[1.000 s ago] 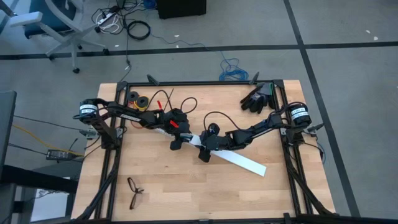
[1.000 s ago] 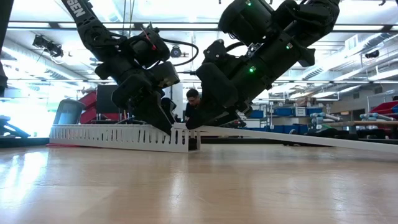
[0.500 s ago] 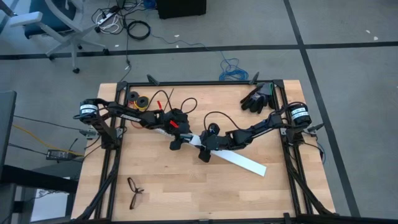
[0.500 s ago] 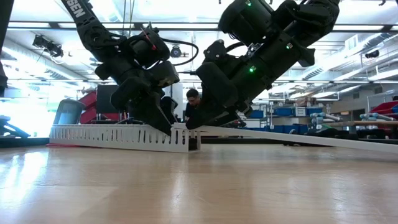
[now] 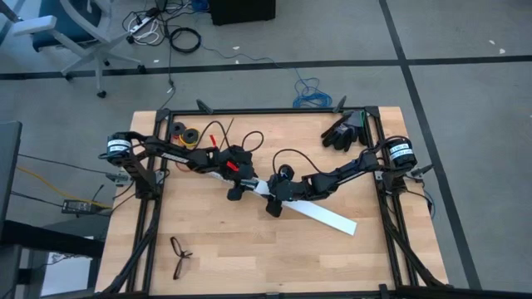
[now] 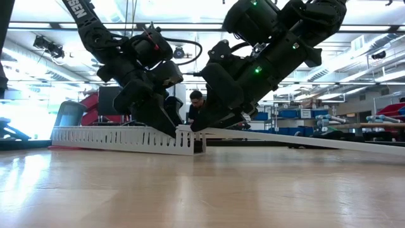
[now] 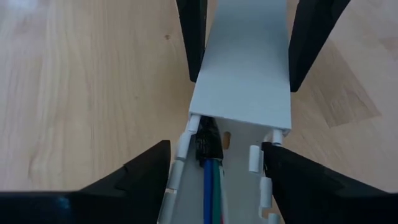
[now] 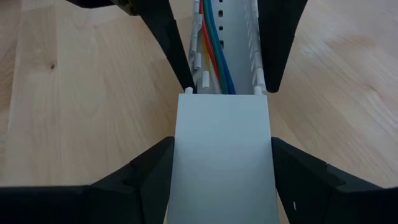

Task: Ziptie cables
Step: Close the white cable duct

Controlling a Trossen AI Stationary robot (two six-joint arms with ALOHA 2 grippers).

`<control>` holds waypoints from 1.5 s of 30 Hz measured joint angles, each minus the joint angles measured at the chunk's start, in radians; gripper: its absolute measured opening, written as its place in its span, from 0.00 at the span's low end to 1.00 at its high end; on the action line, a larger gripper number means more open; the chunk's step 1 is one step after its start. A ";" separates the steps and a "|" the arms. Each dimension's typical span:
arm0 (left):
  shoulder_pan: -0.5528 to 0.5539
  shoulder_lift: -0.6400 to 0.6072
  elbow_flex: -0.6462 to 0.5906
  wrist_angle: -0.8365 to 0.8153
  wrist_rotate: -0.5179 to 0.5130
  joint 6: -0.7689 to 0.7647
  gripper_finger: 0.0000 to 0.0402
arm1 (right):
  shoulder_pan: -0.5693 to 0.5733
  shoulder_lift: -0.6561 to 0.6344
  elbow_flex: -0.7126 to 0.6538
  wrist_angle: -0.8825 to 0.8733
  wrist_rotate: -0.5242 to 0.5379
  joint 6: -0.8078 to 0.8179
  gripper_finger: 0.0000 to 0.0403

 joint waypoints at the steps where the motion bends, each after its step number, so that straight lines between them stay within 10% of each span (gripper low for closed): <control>1: 0.000 0.000 0.000 0.000 -0.003 0.000 0.66 | 0.000 0.000 0.000 0.000 0.000 0.000 0.59; 13: 0.000 0.030 0.005 0.013 -0.012 -0.019 0.85 | 0.001 0.000 0.000 0.001 -0.003 0.006 0.59; 45: 0.003 -0.104 0.004 -0.228 -0.075 -0.178 0.86 | 0.001 0.002 0.000 0.029 -0.010 0.002 0.59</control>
